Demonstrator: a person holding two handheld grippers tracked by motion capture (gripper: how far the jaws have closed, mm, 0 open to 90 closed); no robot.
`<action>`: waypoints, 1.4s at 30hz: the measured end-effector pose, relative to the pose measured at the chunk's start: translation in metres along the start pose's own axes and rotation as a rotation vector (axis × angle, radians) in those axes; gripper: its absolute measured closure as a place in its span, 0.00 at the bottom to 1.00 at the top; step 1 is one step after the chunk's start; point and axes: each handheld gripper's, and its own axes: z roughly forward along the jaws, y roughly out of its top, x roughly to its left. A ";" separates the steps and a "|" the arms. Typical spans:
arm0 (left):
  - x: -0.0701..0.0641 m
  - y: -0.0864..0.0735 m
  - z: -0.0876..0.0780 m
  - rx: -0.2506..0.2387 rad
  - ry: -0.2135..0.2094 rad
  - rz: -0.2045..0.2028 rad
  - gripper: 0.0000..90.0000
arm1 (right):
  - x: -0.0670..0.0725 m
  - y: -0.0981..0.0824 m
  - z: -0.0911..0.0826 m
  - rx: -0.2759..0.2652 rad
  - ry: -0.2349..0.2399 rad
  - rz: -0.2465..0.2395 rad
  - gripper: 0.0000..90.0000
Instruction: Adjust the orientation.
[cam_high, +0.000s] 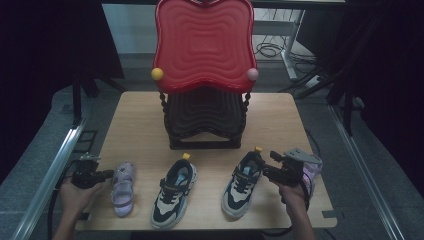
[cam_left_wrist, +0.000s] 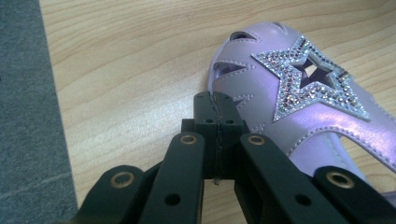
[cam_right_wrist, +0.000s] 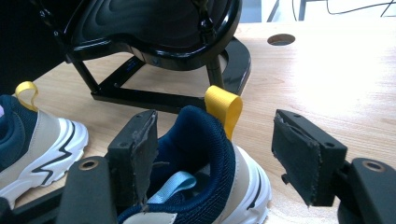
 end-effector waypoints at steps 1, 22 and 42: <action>0.000 0.001 0.000 0.002 -0.001 0.004 1.00 | 0.000 0.000 0.000 0.000 0.001 0.001 0.36; -0.009 0.032 0.019 0.049 -0.017 0.100 1.00 | 0.000 -0.001 0.002 -0.009 -0.007 0.027 0.36; -0.008 0.040 -0.013 -0.080 -0.047 0.076 0.98 | 0.000 -0.006 0.001 -0.001 -0.015 0.034 0.36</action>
